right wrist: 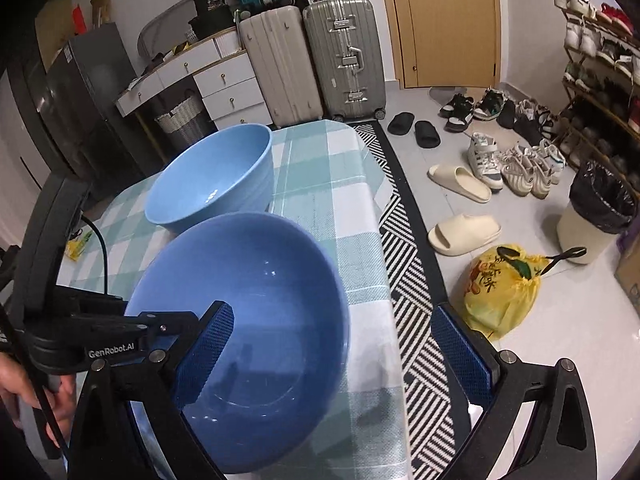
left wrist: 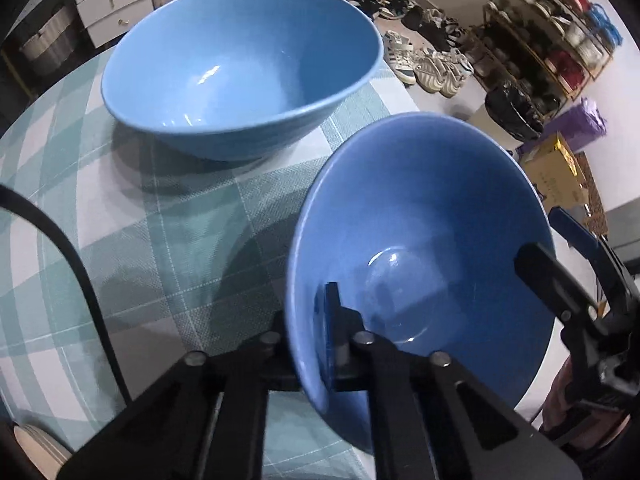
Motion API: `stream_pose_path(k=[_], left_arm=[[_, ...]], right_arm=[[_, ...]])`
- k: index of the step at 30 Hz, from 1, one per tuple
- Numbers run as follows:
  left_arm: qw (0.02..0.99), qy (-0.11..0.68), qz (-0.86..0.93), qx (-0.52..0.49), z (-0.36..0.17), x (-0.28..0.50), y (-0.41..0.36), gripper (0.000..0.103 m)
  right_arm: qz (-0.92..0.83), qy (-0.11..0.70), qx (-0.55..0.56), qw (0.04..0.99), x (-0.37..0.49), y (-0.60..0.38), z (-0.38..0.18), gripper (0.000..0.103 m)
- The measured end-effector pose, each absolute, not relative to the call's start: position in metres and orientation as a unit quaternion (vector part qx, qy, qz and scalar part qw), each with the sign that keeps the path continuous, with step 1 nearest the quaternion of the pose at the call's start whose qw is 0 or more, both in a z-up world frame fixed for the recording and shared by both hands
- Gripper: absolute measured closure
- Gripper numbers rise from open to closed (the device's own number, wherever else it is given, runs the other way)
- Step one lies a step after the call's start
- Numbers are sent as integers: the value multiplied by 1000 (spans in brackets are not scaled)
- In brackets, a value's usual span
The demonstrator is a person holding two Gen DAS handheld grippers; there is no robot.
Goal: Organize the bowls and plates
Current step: 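Lift the blue bowl with the left gripper toward the next blue bowl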
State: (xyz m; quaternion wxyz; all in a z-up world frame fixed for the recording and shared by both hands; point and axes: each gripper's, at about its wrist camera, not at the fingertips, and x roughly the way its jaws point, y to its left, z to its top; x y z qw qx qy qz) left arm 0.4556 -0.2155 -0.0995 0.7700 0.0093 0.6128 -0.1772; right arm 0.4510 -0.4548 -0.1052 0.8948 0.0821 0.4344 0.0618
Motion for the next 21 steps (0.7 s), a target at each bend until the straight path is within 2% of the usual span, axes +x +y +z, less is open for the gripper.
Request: stream_pose_path(k=[2,5,6,8,9,10,12,14,16,17,18,21], left_arm=[[773,607,-185,8,-100,455,-212,101],[772,609,-183,5,-100,455,-206,101],[772,608,-182,11,-99,454,-205,101],[770,611,-182,15,-98,451,-202,101],[770,611,-182,15,-98,451,-200,101],[770,612,-182,14,-98,450,-201,101],[770,611,-182,11,-98,448,-198,101],[771,611,-180,11,-99,446,-197,101],[771,611,-180,14,-99,445,-196,101],[770,613,-179,12,-99,445,-196,101],[770,613,-179,11,-99,445,-196,101],[772,610,-180,14,-97,443,-194,101]], right_arm=[[62,442,91,890,450,-456,-108,5],[72,456,109,880,449,-457,-114,18],[75,462,114,876,450,-457,-116,26],[75,482,125,864,453,-456,-123,29],[75,495,134,855,455,-456,-128,35],[76,502,140,850,456,-456,-131,45],[82,516,162,837,456,-456,-137,56],[81,520,177,831,455,-456,-141,62],[91,520,186,829,453,-455,-141,75],[96,521,190,826,453,-454,-142,77],[107,523,198,822,453,-453,-142,83],[101,516,183,831,452,-449,-136,87]])
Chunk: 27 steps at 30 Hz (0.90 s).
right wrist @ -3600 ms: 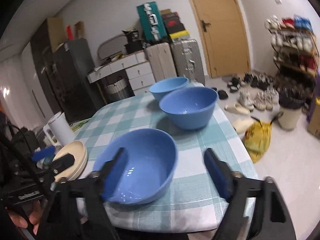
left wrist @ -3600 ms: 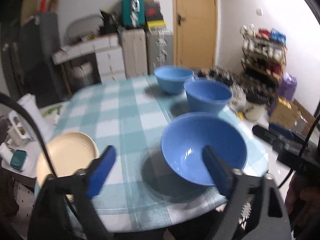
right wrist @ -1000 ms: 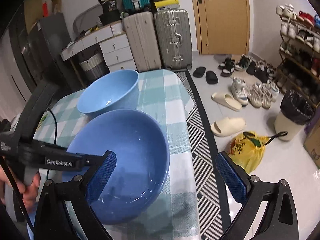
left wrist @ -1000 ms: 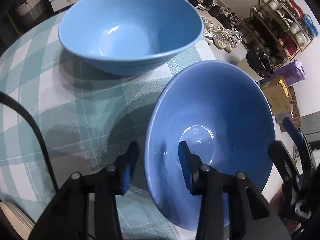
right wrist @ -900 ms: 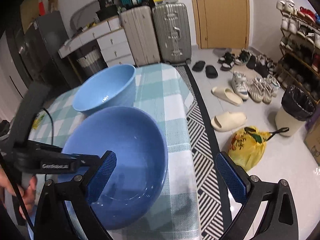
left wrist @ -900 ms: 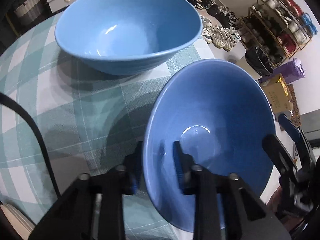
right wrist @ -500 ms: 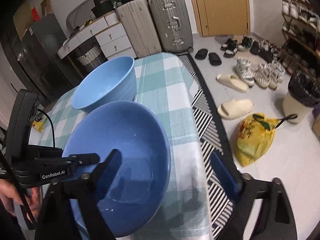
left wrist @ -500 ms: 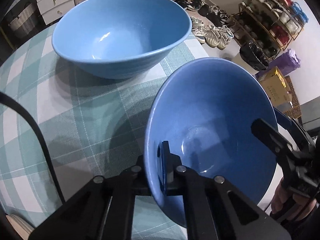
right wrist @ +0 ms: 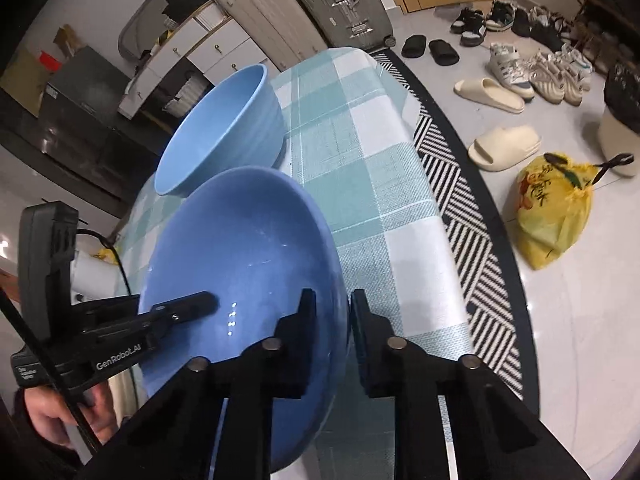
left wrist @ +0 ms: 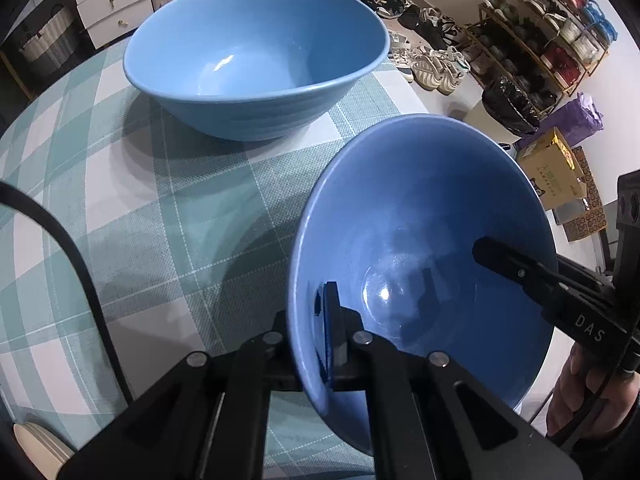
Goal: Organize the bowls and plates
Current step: 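Lift the blue bowl with the left gripper toward the next blue bowl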
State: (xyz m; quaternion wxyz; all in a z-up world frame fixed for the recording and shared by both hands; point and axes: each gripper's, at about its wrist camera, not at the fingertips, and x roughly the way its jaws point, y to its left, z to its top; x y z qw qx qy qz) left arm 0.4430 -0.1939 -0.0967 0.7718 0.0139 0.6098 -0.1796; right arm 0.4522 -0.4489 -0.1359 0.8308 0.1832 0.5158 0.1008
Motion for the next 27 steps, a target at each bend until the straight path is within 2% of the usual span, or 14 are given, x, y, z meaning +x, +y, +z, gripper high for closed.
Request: stream_pose_path(k=[2,4,7,27], left_arm=[[771,610,-182,15,-95,442,-194,101],[770,611,-181,12,-95,445,-198,101],[769,611,-185,5,-91,445,-197,101],[785,589,-191,5,-24,401,-186,101]], right_arm=[[98,510,182,835,451,-449,-131,88],[93,511,179,836,451,-449,-129,94],[83,515,172,836,447,-449,-125,96],[67,450,149,878,391,-432,-34,98]])
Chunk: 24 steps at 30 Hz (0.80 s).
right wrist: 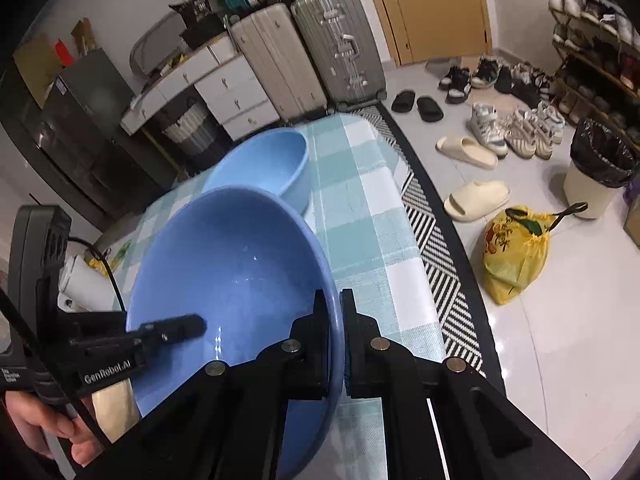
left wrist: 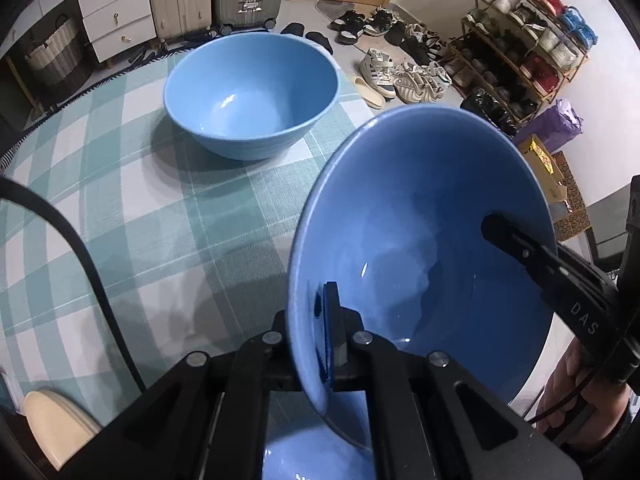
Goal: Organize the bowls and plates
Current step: 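Lift the blue bowl with the left gripper toward the next blue bowl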
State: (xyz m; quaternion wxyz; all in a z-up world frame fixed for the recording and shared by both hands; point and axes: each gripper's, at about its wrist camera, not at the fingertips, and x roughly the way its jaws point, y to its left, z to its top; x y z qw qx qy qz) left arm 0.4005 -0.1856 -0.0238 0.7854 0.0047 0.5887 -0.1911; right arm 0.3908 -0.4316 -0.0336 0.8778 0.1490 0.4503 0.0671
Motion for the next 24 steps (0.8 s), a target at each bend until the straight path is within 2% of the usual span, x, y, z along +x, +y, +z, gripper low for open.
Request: stream_pose_path(k=[13,24], left_arm=[[801,570,-184,-11,20,341,-146,101],[790,589,-167,-25,-11,292,-109,100]], right_arm=[[80,435,115,890,318,-382,21,98],[95,471,116,869,273,-347,-14,98]])
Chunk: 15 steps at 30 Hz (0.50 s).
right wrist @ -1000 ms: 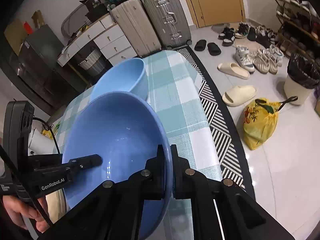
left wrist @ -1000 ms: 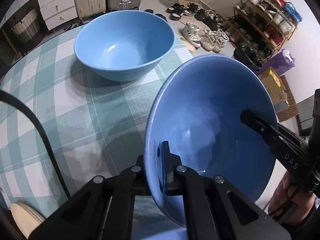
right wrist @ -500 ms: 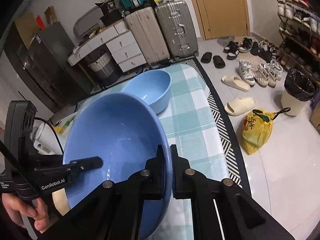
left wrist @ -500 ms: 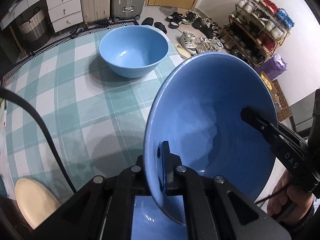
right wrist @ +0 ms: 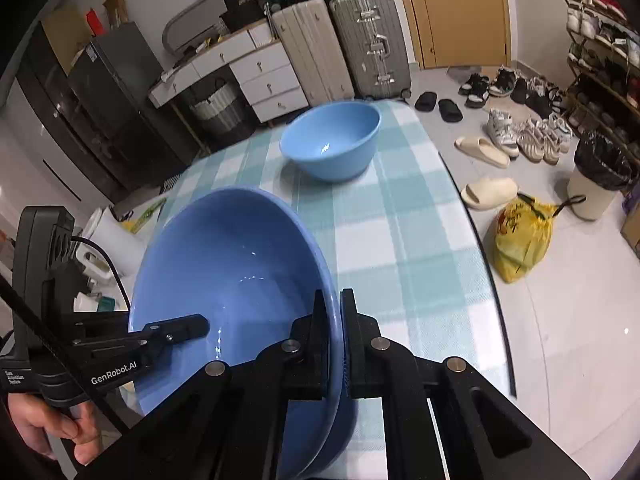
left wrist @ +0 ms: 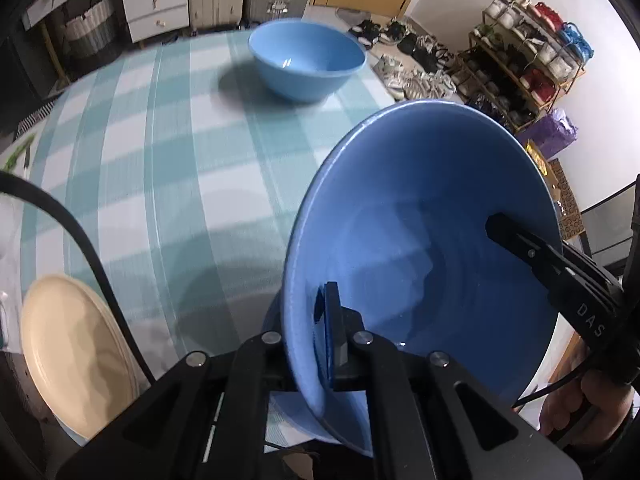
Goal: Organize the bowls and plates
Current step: 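Lift the blue bowl with the left gripper toward the next blue bowl, then carry the held blue bowl with the left gripper over the other bowl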
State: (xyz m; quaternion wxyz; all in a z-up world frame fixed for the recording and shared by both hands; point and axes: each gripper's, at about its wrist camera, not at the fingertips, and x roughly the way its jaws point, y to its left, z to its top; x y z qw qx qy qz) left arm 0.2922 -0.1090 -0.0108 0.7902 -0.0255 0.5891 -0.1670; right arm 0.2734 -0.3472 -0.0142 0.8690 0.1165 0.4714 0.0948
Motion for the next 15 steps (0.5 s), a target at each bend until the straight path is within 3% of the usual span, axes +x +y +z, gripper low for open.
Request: stream_pose_path(k=[8,15], left_arm=[[777,611,-153,-12,-52,270,-104,99],[794,590,-138,48,-57,257,-111,96]], right_arm=[[99,500,133,850,261,-340,-55,98],[101,501,118,851,260,-335,-68,98]])
